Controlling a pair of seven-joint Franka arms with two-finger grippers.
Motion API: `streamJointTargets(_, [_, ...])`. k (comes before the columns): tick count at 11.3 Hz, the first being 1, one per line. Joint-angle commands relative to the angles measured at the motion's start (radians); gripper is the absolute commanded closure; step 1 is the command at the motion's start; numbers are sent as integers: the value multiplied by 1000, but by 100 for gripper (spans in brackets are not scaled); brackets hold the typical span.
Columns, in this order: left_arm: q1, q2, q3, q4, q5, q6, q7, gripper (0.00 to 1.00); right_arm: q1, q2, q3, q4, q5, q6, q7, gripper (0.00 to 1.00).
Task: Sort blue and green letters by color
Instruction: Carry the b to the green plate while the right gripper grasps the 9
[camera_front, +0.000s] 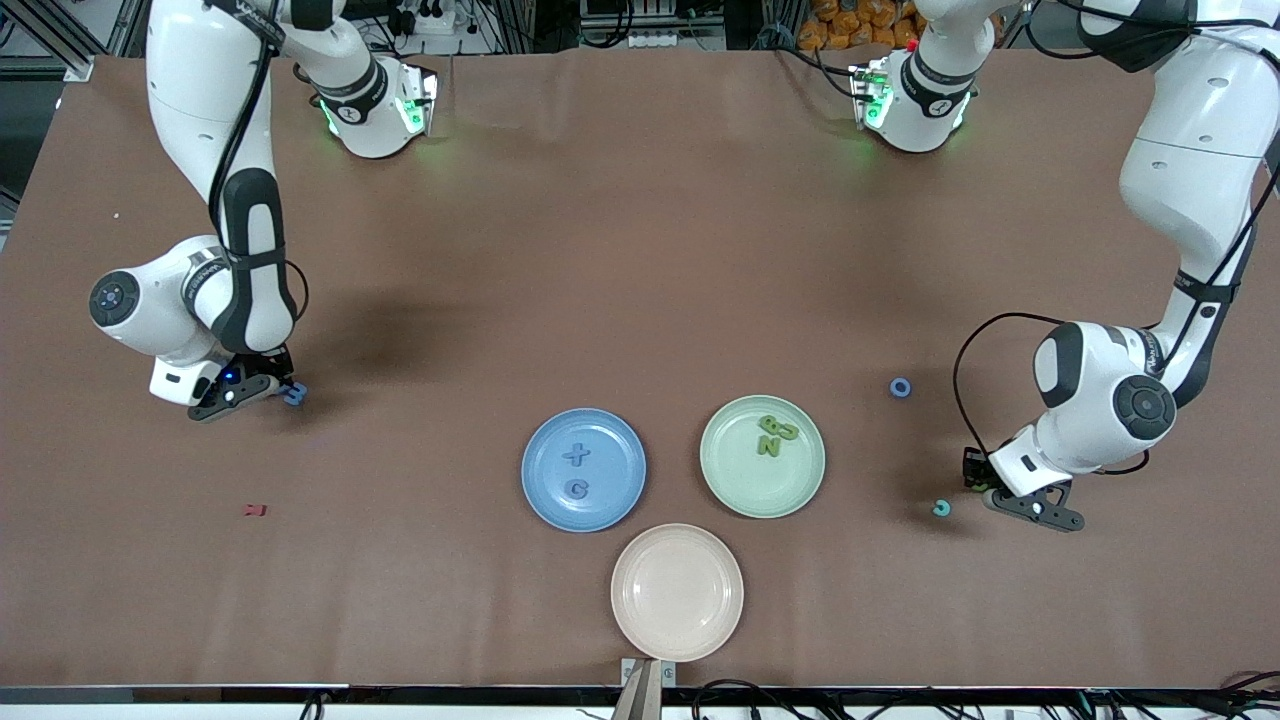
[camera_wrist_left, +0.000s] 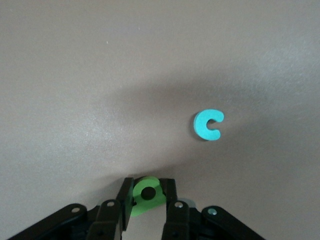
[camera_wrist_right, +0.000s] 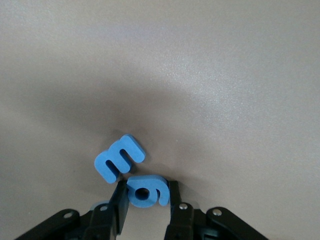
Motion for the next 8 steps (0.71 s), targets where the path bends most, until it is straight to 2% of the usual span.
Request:
streamJointTargets(1, [-22, -50, 1, 5, 14, -43, -67, 91, 0, -18, 2, 10, 35, -6, -15, 100])
streamJointTargets(4, [-112, -114, 7, 5, -22, -133, -230, 91, 0, -21, -4, 88, 35, -78, 8, 100])
streamJointTargets(8, [-323, -142, 52, 6, -54, -161, -623, 91, 18, -18, 7, 206, 35, -165, 163, 100])
